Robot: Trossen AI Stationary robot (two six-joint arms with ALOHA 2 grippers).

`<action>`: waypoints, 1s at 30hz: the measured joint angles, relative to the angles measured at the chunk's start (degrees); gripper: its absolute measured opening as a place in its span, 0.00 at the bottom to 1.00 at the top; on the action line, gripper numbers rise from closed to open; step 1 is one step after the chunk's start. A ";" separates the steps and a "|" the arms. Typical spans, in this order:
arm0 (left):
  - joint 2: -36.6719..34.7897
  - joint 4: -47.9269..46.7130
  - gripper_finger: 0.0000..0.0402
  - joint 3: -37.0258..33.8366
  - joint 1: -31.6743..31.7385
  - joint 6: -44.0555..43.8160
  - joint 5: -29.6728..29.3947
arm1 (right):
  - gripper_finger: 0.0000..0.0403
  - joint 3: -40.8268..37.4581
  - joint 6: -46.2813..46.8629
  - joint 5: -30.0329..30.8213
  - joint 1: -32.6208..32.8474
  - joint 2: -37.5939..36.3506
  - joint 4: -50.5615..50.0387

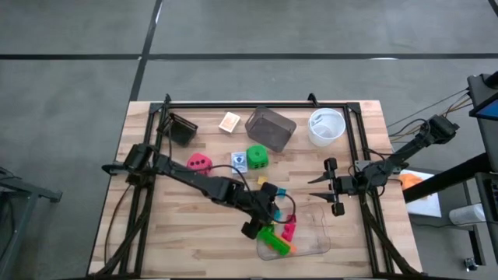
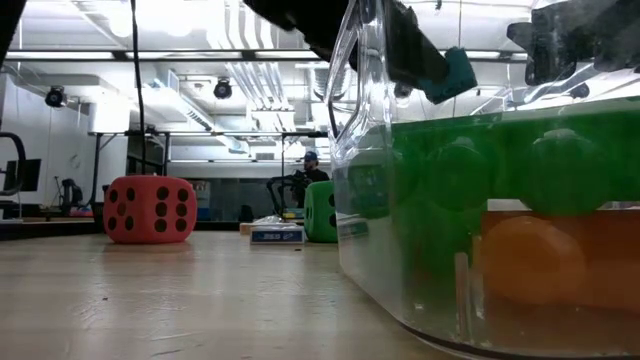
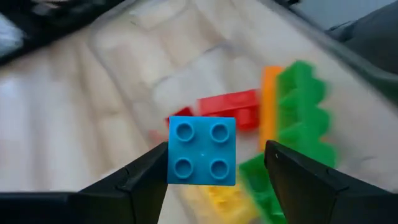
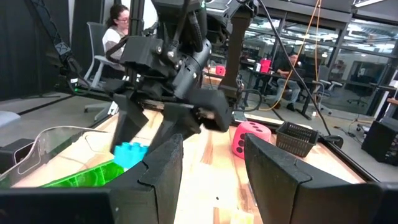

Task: Pick & Place Toys
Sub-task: Put the blue game piece into the bottom transparent bin, then put the yellow game piece into the bottom transparent bin

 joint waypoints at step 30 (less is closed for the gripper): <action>0.37 3.25 0.51 -0.03 -6.99 23.01 -25.57 | 0.41 0.00 0.24 0.02 0.00 -0.06 -0.87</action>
